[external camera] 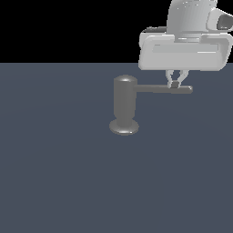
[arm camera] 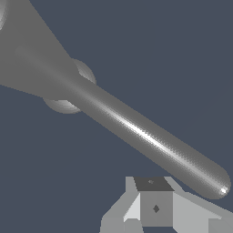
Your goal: Turn on the faucet by rotating a designated handle.
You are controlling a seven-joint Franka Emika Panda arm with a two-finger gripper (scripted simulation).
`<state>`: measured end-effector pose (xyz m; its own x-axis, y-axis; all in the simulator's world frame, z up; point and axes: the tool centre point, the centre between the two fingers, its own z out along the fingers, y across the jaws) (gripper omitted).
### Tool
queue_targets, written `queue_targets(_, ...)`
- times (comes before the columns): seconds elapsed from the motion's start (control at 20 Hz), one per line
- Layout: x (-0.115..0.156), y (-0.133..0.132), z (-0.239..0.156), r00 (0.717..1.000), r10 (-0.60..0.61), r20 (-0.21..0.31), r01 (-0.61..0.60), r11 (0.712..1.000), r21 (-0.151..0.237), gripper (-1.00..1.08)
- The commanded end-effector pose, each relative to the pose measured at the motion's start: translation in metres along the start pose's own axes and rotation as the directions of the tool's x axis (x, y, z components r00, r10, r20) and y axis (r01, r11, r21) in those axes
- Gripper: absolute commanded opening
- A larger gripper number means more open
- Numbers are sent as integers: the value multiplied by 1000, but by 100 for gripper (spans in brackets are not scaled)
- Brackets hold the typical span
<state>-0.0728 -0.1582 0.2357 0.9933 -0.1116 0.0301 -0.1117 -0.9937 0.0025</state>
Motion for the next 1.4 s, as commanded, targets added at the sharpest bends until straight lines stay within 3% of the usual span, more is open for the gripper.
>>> queue_targets(0.0, 8, 2, 6, 1000, -8, 8, 8, 1000, 0, -100)
queue_targets(1.35, 72, 64, 17, 1000, 10, 27, -10, 1000, 2, -100)
